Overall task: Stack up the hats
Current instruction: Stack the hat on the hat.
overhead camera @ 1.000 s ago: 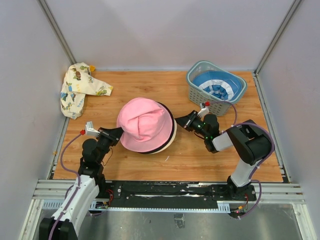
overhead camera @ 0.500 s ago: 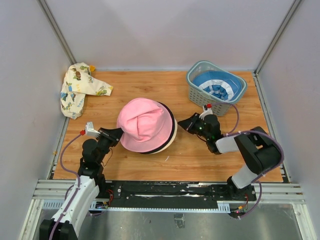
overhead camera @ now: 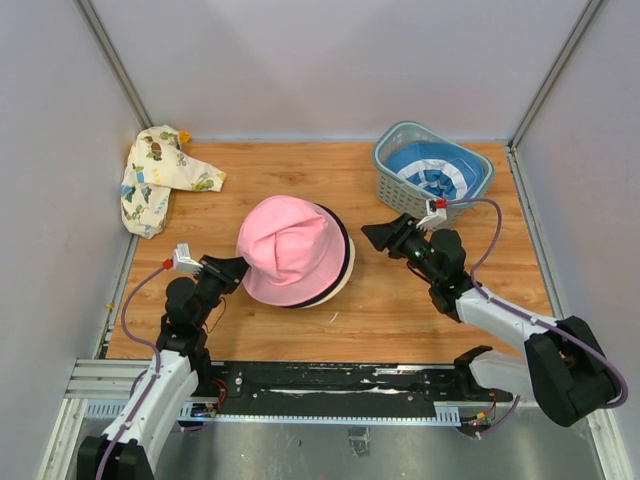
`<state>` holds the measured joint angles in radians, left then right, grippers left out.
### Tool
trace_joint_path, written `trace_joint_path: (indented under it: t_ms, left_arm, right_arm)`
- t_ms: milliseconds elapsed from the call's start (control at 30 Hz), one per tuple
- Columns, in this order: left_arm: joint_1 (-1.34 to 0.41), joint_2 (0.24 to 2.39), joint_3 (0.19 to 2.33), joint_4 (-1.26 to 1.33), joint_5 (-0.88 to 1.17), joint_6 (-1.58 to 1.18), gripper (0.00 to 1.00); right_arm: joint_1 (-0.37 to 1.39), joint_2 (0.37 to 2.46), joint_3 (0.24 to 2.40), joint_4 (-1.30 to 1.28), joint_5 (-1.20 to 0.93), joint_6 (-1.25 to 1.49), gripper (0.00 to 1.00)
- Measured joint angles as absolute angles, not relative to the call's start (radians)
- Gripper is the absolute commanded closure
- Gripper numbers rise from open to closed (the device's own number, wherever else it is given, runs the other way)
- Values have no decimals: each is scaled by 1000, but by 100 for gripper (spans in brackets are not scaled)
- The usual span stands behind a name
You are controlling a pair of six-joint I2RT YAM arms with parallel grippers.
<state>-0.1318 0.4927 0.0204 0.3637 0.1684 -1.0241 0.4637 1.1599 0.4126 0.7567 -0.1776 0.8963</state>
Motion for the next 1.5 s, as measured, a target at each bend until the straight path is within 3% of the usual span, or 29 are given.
trace_joint_path:
  t_ms: [267, 1133, 1300, 1500]
  left_arm:
    - [-154, 498, 22, 363, 170, -1013, 73]
    - [-205, 524, 41, 362, 146, -997, 72]
    - [-214, 525, 41, 363, 141, -995, 72]
    - [-233, 527, 41, 364, 129, -995, 71]
  right_arm:
    - [509, 1234, 412, 804, -273, 947, 44]
    - [580, 1383, 412, 1036, -376, 1078, 47]
    - [592, 1396, 412, 1073, -382, 1100, 60]
    - [593, 1461, 406, 1148, -383, 1147, 99]
